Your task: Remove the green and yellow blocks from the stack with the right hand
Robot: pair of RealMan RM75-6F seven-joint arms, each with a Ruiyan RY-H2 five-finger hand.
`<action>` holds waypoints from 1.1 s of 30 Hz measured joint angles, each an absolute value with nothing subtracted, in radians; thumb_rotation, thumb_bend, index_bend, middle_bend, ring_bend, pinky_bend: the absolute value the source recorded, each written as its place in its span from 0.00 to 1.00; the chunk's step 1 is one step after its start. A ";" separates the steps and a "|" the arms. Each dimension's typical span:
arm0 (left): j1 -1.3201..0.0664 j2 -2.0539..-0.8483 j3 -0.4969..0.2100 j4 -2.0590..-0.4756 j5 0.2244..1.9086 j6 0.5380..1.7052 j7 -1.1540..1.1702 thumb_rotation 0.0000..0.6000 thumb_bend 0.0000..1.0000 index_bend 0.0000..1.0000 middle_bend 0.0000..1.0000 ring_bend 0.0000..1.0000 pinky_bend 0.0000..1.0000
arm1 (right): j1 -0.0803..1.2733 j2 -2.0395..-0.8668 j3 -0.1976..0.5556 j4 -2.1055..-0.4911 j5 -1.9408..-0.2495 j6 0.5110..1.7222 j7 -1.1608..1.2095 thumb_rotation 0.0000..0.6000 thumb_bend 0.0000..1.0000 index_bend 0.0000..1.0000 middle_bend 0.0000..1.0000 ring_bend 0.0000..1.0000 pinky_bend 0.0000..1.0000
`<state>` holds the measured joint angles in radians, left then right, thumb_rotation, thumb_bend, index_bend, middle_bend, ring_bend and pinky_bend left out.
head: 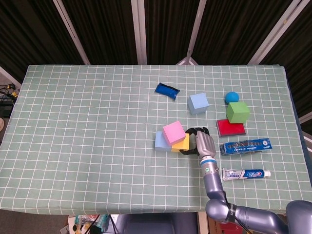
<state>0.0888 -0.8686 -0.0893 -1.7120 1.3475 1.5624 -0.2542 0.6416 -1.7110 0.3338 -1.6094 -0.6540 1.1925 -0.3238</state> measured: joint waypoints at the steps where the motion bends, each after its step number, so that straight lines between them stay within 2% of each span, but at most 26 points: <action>1: 0.089 -0.868 -0.089 -1.712 1.347 1.563 -0.255 1.00 0.26 0.14 0.00 0.00 0.00 | 0.639 -1.708 0.334 -1.610 -0.658 1.193 -0.321 1.00 0.12 0.50 0.40 0.19 0.00; 12: 0.090 -0.869 -0.090 -1.713 1.347 1.564 -0.252 1.00 0.26 0.14 0.00 0.00 0.00 | 0.607 -1.627 0.361 -1.643 -0.672 1.208 -0.305 1.00 0.12 0.50 0.40 0.19 0.00; 25: 0.087 -0.876 -0.086 -1.721 1.353 1.564 -0.228 1.00 0.26 0.14 0.00 0.00 0.00 | 0.569 -1.427 0.461 -1.673 -0.654 1.249 -0.312 1.00 0.12 0.50 0.41 0.19 0.00; 33: 0.086 -0.877 -0.084 -1.724 1.357 1.563 -0.221 1.00 0.26 0.14 0.00 0.00 0.00 | 0.477 -1.278 0.456 -1.810 -0.692 1.242 -0.235 1.00 0.12 0.50 0.42 0.20 0.00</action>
<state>0.0862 -0.8766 -0.0836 -1.7236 1.3573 1.5633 -0.2213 0.4768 -1.2779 0.4563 -1.8104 -0.6924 1.2424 -0.2350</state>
